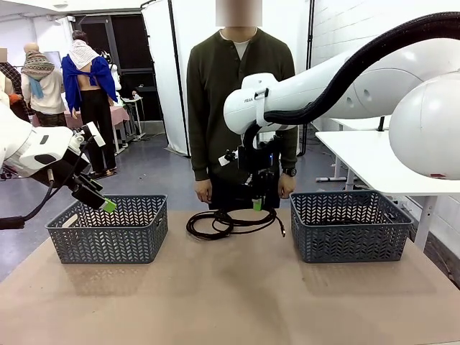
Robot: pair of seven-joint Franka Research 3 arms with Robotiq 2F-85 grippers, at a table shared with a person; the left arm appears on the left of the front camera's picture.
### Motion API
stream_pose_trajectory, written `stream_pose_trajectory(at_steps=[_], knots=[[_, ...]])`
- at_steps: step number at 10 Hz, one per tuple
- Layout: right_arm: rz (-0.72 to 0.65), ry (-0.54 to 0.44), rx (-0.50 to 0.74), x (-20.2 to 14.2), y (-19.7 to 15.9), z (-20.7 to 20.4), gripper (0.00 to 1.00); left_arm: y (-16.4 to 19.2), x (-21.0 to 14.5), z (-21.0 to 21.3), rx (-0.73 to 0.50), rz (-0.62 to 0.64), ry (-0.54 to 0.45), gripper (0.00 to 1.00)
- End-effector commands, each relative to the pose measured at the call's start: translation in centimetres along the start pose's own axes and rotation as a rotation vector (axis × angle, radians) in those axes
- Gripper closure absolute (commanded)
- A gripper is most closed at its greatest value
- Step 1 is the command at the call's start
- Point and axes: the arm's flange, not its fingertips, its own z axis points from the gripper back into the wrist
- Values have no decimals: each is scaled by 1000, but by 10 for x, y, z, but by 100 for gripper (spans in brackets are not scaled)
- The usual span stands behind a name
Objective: Organize the cables according to human instructions.
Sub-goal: Pick up a bundle of cables and place it in the basket indicated by the human.
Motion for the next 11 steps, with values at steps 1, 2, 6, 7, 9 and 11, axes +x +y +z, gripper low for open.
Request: stream_pose_trajectory(at_steps=[1,2,6,7,9,11], knots=[[-19,-15,-11,-2,2,-4,100,3,-2,-1,-11,-4,-9,0],[-19,-15,-11,-2,2,-4,100,3,-2,-1,-11,-4,-9,0],[110,51,-51,-24,-27,35,100,3,-2,-1,-11,-4,-9,0],[144,75,-65,-33,-38,44,100,3,-2,-1,-11,-4,-9,0],[230,80,-61,-53,-63,60,100,3,-2,-1,-11,-4,-9,0],[265,62,-91,-76,-97,76,100,3,-2,-1,-11,-4,-9,0]])
